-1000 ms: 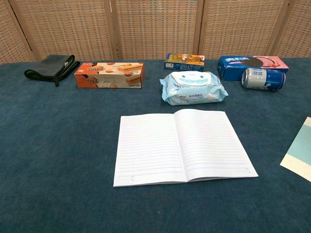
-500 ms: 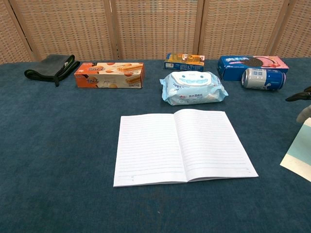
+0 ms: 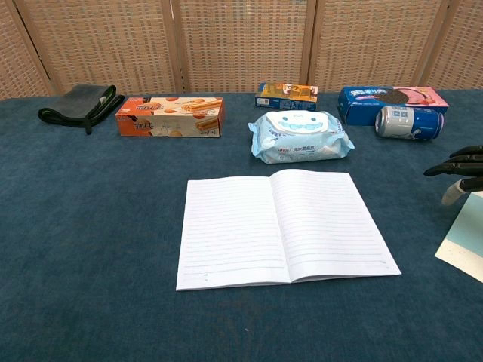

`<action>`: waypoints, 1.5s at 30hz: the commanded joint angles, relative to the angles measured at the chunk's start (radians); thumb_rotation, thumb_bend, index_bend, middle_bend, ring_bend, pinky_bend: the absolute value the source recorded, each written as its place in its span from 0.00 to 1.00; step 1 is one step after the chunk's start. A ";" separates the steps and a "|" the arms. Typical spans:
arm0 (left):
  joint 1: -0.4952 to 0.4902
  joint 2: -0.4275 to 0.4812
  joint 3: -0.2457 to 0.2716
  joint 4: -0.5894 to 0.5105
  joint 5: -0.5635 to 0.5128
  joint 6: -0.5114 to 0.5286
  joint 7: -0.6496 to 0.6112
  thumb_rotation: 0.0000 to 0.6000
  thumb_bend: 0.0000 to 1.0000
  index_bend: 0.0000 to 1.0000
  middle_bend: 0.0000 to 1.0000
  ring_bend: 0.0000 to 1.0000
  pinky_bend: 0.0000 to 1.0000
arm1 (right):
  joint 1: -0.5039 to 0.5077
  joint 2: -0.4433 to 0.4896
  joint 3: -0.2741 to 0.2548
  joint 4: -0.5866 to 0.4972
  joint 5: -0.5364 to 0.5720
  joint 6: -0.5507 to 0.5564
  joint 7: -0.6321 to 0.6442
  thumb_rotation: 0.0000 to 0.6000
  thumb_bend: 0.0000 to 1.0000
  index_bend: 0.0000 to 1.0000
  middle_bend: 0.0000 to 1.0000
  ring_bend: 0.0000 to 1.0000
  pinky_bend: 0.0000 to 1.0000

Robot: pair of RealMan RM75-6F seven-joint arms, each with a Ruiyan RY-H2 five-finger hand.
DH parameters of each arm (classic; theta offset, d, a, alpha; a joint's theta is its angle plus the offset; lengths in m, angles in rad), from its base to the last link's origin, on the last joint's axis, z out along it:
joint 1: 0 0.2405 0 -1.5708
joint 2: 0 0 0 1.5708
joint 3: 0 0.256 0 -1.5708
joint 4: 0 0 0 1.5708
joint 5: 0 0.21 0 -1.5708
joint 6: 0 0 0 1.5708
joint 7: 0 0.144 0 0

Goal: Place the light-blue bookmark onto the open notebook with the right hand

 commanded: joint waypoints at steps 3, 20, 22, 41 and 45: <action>0.002 -0.001 0.001 0.000 0.000 0.003 0.002 1.00 0.00 0.00 0.00 0.00 0.00 | -0.014 -0.037 -0.015 0.066 0.010 0.029 0.042 1.00 0.00 0.24 0.00 0.00 0.00; 0.007 -0.003 0.004 0.003 0.002 0.010 -0.001 1.00 0.00 0.00 0.00 0.00 0.00 | -0.038 -0.112 -0.060 0.208 0.021 0.057 0.090 1.00 0.00 0.24 0.00 0.00 0.00; 0.007 -0.003 0.004 0.003 0.003 0.010 -0.001 1.00 0.00 0.00 0.00 0.00 0.00 | -0.037 -0.117 -0.064 0.212 0.022 0.058 0.086 1.00 0.00 0.24 0.00 0.00 0.00; 0.007 0.000 0.005 0.002 0.005 0.008 -0.009 1.00 0.00 0.00 0.00 0.00 0.00 | -0.041 -0.153 -0.067 0.237 0.050 0.093 0.106 1.00 0.26 0.58 0.00 0.00 0.00; 0.007 0.002 0.007 0.003 0.009 0.007 -0.012 1.00 0.00 0.00 0.00 0.00 0.00 | -0.039 -0.153 -0.068 0.235 0.051 0.099 0.101 1.00 0.26 0.58 0.00 0.00 0.00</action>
